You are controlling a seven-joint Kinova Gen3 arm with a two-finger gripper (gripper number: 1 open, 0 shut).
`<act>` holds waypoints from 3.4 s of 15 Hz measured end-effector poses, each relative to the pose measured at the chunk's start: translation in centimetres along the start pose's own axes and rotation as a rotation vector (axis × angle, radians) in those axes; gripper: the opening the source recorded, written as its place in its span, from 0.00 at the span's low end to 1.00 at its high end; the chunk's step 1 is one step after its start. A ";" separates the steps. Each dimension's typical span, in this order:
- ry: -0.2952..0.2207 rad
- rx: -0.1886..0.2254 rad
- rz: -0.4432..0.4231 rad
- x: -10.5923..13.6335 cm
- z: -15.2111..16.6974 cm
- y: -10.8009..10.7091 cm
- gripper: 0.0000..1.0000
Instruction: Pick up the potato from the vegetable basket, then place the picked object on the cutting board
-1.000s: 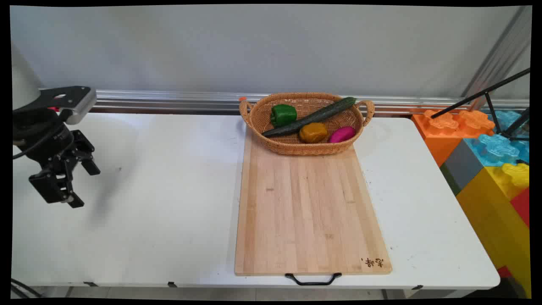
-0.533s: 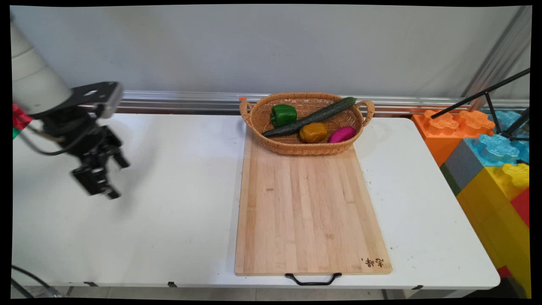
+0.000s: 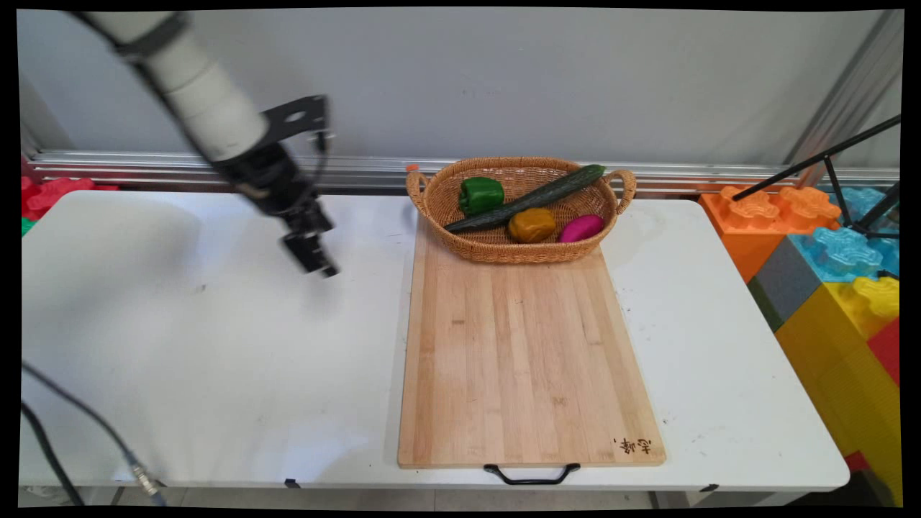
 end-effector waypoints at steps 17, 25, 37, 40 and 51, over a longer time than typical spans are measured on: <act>0.284 0.092 -0.129 18.7 11.4 -5.8 1.00; 0.320 0.074 -0.172 21.0 17.6 -5.8 1.00; 0.338 0.099 -0.150 22.8 20.2 -5.0 0.00; 0.354 0.132 -0.137 23.5 19.2 -5.1 0.00; 0.468 0.163 -0.155 28.6 10.0 -1.1 0.00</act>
